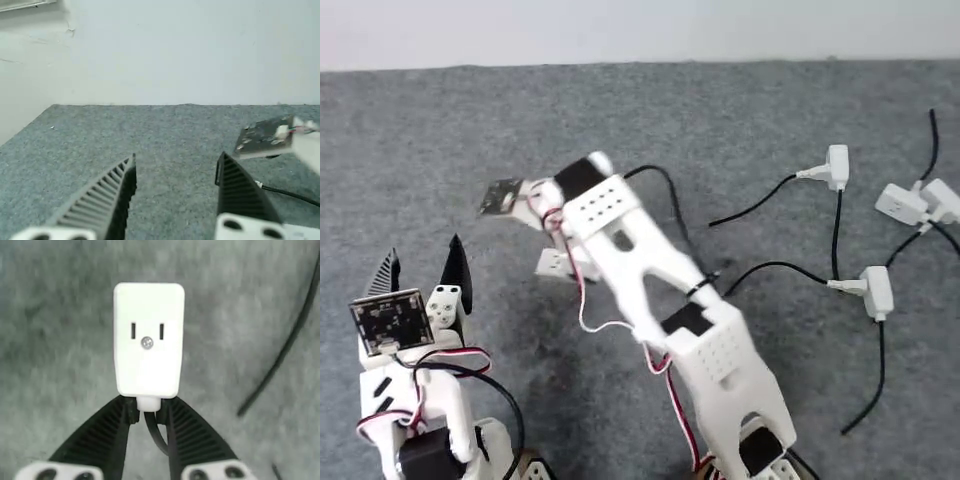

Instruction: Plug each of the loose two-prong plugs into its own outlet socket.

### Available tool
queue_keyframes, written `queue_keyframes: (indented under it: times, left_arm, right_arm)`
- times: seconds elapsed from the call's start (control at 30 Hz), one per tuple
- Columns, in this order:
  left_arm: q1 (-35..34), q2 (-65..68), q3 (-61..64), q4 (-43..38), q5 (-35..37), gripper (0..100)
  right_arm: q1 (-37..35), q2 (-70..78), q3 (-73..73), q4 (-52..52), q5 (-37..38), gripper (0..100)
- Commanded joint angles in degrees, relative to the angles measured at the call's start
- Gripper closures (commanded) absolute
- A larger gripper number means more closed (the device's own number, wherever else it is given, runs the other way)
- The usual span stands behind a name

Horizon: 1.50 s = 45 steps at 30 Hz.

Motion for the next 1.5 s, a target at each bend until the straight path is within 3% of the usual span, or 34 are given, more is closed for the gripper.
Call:
queue_keyframes:
  times: [0.0, 0.3, 0.7, 0.8, 0.97, 1.13, 1.27, 1.47]
  left_arm:
    - [-0.35, -0.18, -0.57, -0.35, 0.62, 75]
    - [-0.26, -0.18, 1.1, -0.35, 0.62, 75]
    - [-0.26, -0.18, 1.1, -0.35, 0.44, 75]
    - [-0.26, -0.18, 1.1, -0.35, 0.44, 75]
    - [-0.26, -0.18, 1.19, -0.35, 0.44, 75]
    - [-0.26, -0.18, 1.27, -0.09, 0.44, 75]
    - [-0.35, -0.18, 1.36, 0.0, 0.44, 75]
    - [-0.35, -0.18, 1.36, 0.09, 0.44, 75]
  right_arm:
    - [4.53, -8.4, 0.0, 2.42, 1.58, 98.9]
    - [4.44, -21.23, 11.96, 2.51, 1.67, 98.9]
    - [-1.1, -45.32, 45.27, 1.8, 3.25, 98.9]
    - [-0.4, -51.03, 57.76, -5.14, 3.25, 98.9]
    - [0.57, -57.54, 79.03, -27.74, 2.81, 98.9]
    - [0.66, -58.42, 89.76, -46.02, -0.26, 98.9]
    - [0.48, -58.42, 94.07, -53.93, -1.32, 98.9]
    - [0.66, -58.42, 98.37, -57.98, -1.58, 98.7]
